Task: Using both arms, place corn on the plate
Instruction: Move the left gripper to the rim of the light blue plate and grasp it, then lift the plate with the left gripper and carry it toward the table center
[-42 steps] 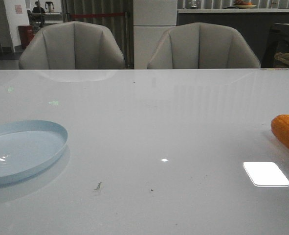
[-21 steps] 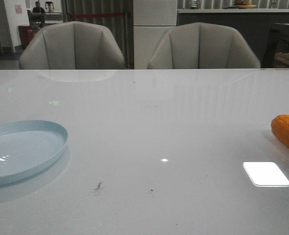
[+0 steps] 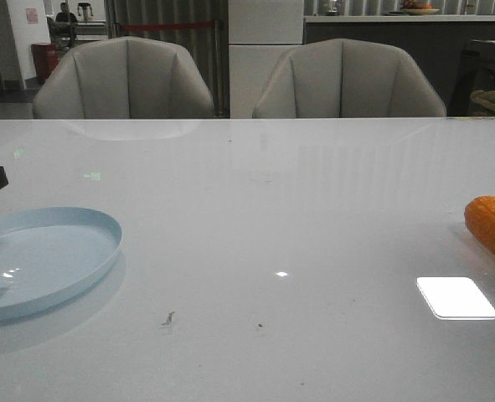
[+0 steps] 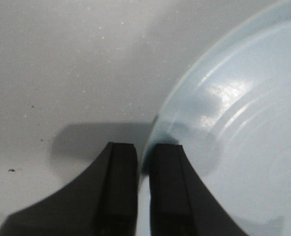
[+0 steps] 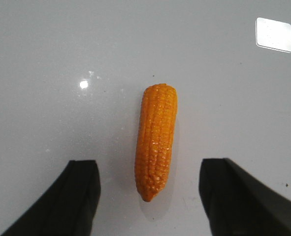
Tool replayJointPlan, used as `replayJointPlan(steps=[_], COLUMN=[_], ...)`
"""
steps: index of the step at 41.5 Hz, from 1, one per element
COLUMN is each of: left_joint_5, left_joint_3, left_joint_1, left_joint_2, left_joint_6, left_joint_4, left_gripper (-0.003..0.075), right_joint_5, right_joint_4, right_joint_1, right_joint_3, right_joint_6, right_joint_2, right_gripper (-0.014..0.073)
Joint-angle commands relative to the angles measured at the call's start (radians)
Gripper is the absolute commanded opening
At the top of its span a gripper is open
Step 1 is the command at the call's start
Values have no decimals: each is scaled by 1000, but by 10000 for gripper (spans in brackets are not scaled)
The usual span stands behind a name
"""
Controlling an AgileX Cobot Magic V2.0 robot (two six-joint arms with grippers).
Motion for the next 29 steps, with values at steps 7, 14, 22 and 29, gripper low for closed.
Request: replayJointPlan(steps=[7, 14, 22, 29], left_joint_5=[26, 73, 134, 168], left_joint_3=[-30, -104, -262, -386], left_joint_1=[-9, -9, -9, -22], left_joint_2=[-35, -39, -39, -39], left_joint_6=[-13, -29, -48, -48], left_joint_4=[3, 3, -78, -198], left_gripper=[94, 94, 94, 93], right_joint_5=[-60, -60, -60, -60], right_joint_4=[-4, -4, -4, -4], right_joint_1=[1, 1, 1, 1], right_joint_3=[-40, -40, -40, -40], right_joint_6=[-3, -3, -3, -3], right_joint_2=[-9, -9, -9, -9], right_gripper=[540, 540, 540, 540])
